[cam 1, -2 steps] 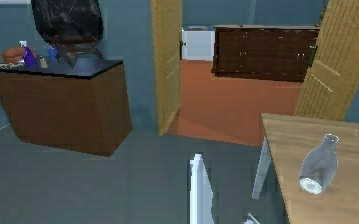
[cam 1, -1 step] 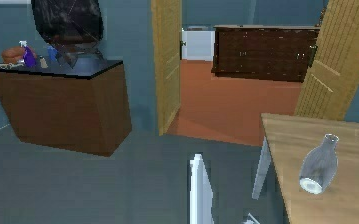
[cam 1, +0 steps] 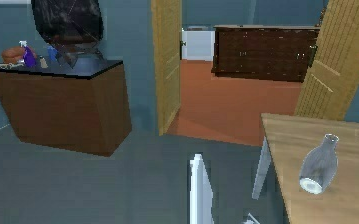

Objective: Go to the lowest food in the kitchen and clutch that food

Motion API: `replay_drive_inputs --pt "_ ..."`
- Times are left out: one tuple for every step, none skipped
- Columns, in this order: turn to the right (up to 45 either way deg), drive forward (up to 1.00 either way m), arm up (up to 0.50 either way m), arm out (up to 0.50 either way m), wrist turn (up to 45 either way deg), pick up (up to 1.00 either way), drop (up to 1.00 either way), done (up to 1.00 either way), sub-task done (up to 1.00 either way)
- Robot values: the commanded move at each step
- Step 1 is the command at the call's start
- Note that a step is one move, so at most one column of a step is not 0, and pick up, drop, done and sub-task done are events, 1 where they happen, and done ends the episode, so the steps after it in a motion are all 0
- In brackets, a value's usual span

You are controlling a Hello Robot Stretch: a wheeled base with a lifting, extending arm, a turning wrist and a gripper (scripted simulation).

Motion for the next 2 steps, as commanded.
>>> replay_drive_inputs --pt "0.0 0.00 0.10 0.00 0.0 0.00 0.00 0.00 0.00" --pt "0.0 0.00 0.00 0.00 0.0 0.00 0.00 1.00 0.00"
